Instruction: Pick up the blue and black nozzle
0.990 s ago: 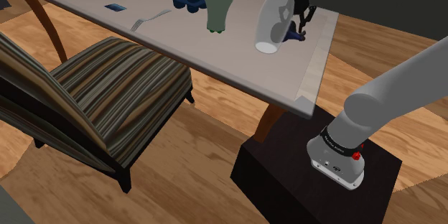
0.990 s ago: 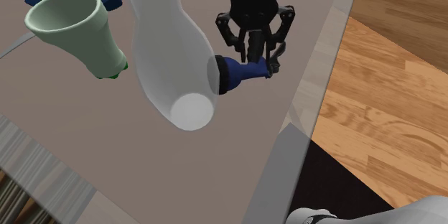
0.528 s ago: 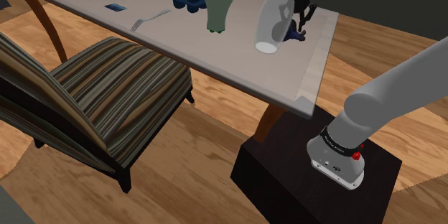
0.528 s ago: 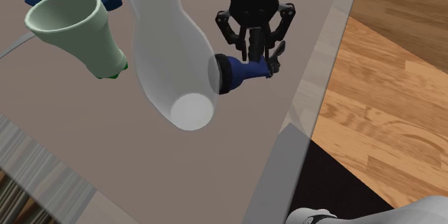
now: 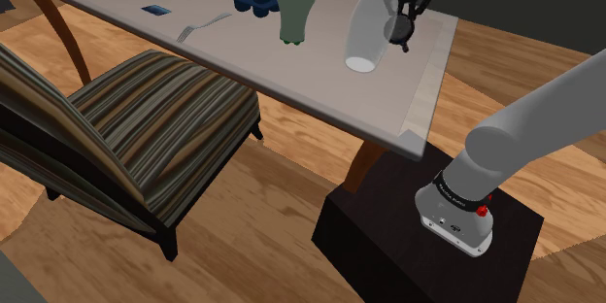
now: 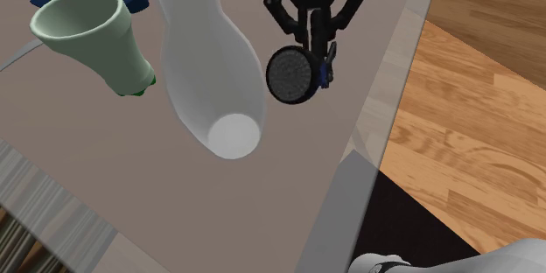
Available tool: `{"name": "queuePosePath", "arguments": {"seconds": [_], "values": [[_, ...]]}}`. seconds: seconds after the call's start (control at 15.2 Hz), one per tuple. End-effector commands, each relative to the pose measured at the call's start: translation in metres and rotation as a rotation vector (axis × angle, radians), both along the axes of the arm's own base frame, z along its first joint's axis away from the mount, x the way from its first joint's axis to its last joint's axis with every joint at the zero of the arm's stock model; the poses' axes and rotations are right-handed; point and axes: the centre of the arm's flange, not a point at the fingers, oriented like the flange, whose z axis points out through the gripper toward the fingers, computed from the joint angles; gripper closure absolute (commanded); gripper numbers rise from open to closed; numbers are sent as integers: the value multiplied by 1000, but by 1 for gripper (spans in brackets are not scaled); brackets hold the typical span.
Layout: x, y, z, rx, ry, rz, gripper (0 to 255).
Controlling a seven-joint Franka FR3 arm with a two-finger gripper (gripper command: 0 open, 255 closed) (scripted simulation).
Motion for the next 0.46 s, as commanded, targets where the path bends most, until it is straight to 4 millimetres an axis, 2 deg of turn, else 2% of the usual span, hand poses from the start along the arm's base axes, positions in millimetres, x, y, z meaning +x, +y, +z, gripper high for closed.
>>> {"name": "queuePosePath", "arguments": {"seconds": [0.0, 0.26, 0.4], "values": [[0, -1, 11, 0, 0, 0, 255], [0, -1, 32, 0, 0, 0, 255], [0, -1, 33, 0, 0, 0, 255]]}}
